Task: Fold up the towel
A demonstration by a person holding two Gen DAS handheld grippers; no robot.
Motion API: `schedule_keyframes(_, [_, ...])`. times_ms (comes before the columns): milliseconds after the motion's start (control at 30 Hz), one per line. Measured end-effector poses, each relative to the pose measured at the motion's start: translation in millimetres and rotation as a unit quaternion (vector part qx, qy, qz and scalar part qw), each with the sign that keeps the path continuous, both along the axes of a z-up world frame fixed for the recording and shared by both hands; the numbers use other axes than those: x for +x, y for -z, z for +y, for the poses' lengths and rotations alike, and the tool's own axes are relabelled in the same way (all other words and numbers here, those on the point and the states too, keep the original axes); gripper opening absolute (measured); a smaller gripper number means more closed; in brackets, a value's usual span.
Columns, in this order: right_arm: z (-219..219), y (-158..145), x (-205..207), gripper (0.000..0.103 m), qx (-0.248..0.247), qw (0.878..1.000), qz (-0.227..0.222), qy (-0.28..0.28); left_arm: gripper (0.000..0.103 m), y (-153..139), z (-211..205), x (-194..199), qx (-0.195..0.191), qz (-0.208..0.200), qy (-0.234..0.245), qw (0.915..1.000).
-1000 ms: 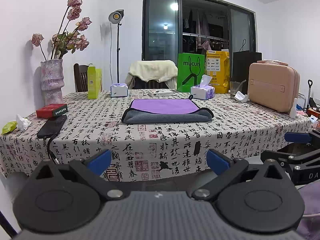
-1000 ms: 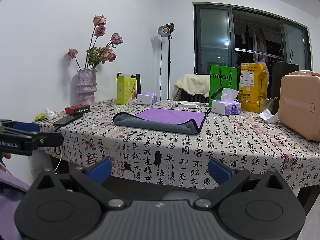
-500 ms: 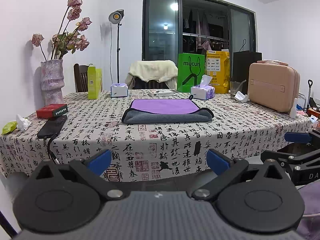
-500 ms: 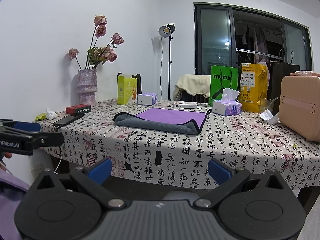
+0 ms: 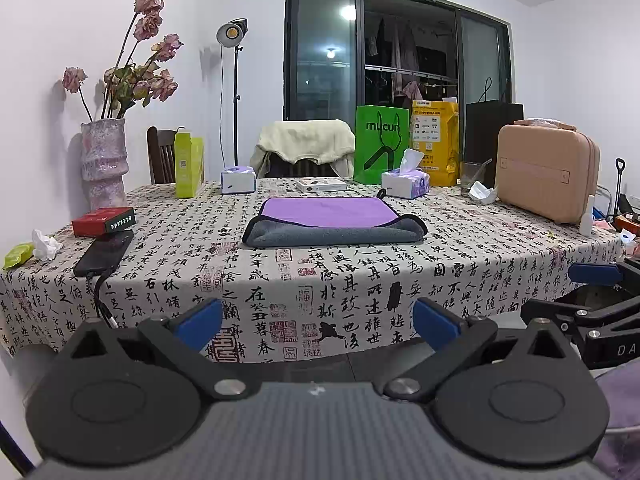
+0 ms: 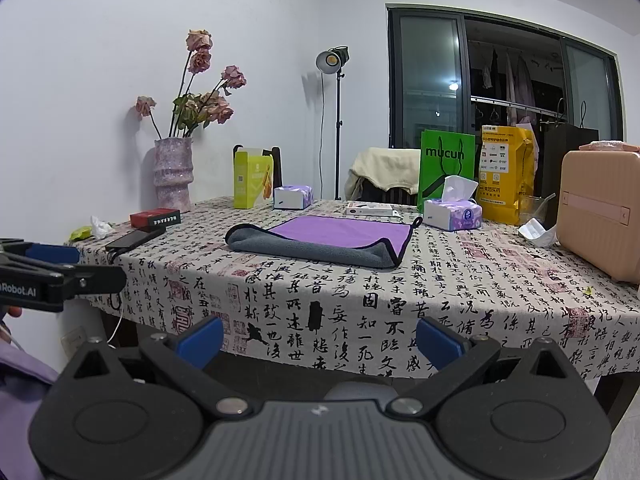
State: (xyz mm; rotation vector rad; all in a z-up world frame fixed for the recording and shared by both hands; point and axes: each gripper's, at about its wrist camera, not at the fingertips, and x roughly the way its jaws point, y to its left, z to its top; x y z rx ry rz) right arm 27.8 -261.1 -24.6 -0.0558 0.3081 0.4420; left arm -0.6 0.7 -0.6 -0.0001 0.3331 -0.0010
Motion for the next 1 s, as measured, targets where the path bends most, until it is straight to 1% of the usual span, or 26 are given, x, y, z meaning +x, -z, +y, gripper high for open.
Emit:
schedule_keyframes(200, [0.6, 0.8, 0.8, 0.103, -0.002, 1.0, -0.001, -0.003, 0.103, 1.3, 2.0, -0.2, 0.003, -0.002, -0.004, 1.0])
schedule_keyframes(467, [4.1, -1.7, 1.4, 0.103, -0.004, 1.0, -0.015, -0.006, 0.103, 4.6, 9.2, 3.7, 0.011, -0.006, -0.006, 0.9999])
schedule_keyframes(600, [0.3, -1.1, 5.0, 0.103, 0.02, 1.0, -0.008, -0.019, 0.103, 9.6, 17.8, 11.3, 0.01, 0.0, -0.021, 0.9997])
schedule_keyframes(700, [-1.2, -0.6, 6.4, 0.103, 0.021, 1.0, -0.011, -0.016, 0.103, 11.2, 21.8, 14.5, 0.011, 0.0, -0.028, 0.9995])
schedule_keyframes(900, [-6.3, 0.1, 17.4, 0.103, 0.03, 1.0, -0.006, -0.007, 0.103, 9.9, 25.9, 24.3, 0.015, -0.007, -0.029, 0.9994])
schedule_keyframes(1000, [-8.8, 2.1, 26.1, 0.103, 0.032, 0.999, -0.002, -0.002, 0.103, 13.0, 28.0, 35.6, 0.013, 0.0, -0.031, 0.9994])
